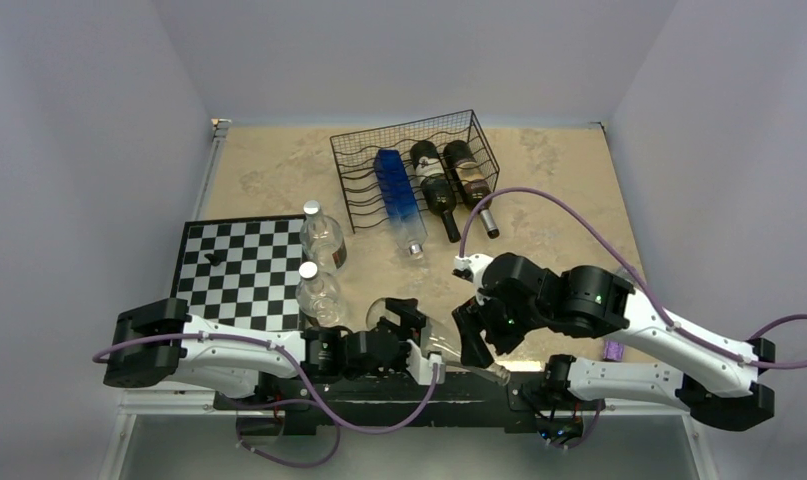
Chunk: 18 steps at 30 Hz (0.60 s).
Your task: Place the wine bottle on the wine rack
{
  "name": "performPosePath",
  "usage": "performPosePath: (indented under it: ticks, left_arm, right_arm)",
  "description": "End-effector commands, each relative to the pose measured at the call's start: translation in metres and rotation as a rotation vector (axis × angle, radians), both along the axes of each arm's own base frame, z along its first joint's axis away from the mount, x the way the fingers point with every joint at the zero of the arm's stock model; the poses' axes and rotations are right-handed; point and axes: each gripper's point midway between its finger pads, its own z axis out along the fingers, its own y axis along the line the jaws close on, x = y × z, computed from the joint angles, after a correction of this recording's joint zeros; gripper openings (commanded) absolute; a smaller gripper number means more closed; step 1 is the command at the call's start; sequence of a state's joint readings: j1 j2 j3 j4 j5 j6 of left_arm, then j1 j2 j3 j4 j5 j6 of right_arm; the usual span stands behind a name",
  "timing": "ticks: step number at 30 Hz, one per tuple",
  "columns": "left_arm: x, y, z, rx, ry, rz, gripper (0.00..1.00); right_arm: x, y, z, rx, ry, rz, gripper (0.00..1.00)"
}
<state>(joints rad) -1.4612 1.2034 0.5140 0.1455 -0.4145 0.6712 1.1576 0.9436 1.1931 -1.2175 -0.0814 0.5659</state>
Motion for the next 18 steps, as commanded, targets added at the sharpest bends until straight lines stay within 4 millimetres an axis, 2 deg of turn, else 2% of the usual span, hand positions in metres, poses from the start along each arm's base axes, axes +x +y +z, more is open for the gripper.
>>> performPosePath:
  ticks: [1, 4, 10, 18]
  left_arm:
    - [0.01, -0.028, 0.074, -0.285, -0.075, 0.045, 0.0]
    - [0.011, -0.028, 0.077, -0.292, -0.078, 0.052, 0.0]
    - [0.008, -0.031, 0.076, -0.312, -0.049, 0.042, 0.0]
    - [0.01, -0.034, 0.075, -0.322, -0.043, 0.06, 0.0]
  right_arm:
    - [-0.019, 0.003, -0.011, -0.003, 0.108, 0.049, 0.69]
    - [-0.022, 0.008, -0.023, -0.019, 0.14, 0.054, 0.67]
    - [-0.021, 0.023, -0.042, -0.002, 0.183, 0.011, 0.54]
    - [-0.025, 0.032, -0.053, 0.02, 0.236, -0.007, 0.43]
